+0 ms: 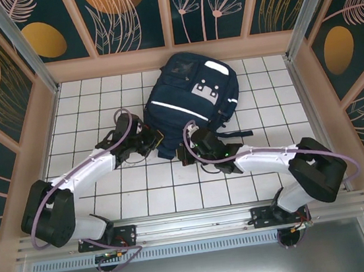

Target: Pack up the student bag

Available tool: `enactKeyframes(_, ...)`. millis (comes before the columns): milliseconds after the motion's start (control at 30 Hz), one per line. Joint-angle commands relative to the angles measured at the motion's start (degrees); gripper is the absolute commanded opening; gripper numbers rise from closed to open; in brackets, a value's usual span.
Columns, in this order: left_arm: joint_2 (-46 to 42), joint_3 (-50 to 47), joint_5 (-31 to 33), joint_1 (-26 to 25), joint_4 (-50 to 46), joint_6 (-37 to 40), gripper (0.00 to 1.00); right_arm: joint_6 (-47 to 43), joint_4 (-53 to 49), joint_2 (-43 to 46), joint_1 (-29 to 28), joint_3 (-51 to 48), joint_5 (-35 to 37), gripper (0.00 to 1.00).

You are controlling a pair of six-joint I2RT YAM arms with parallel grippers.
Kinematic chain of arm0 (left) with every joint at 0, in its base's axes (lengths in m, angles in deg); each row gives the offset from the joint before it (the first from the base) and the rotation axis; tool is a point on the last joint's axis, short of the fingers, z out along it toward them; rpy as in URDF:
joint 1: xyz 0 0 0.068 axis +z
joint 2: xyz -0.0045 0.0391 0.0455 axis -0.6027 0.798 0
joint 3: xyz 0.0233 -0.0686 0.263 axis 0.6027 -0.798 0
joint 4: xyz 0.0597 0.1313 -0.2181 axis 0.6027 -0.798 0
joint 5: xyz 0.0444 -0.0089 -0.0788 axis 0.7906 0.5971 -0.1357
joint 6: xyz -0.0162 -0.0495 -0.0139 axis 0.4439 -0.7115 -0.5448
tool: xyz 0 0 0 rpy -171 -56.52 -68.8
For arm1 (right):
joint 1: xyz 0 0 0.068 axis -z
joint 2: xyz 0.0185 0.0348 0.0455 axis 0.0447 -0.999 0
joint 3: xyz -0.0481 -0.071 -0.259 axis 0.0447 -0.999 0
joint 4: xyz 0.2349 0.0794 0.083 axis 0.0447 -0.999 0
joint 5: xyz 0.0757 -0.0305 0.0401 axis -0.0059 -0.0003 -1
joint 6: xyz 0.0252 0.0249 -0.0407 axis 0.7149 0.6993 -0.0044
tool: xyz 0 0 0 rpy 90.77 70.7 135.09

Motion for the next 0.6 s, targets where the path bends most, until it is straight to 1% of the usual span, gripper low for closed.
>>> enactKeyframes(0,-3.89,2.36,7.95,4.30,-1.55,-0.13,0.00,-1.51,-7.70,2.12,3.48,-3.71,7.61,0.00)
enactKeyframes(167,-4.52,2.98,9.33,4.29,-2.98,1.27,0.00,-3.52,-6.70,3.73,5.56,-4.75,3.99,0.00)
enactKeyframes(267,-4.50,2.51,8.97,4.30,-2.40,1.62,0.00,-5.39,-5.20,4.34,6.08,-4.86,-3.01,0.00)
enactKeyframes(333,-4.03,2.00,7.96,4.30,-1.78,1.11,0.00,-5.72,-4.69,4.47,5.93,-4.64,-5.00,0.00)
enactKeyframes(467,-4.33,2.17,8.47,4.28,-2.19,1.34,0.00,-7.01,-6.17,3.91,6.29,-4.40,-2.82,0.00)
enactKeyframes(567,-5.65,2.69,9.65,4.38,-3.34,2.01,0.00,-6.87,-7.22,3.24,8.07,-5.54,-0.55,0.00)
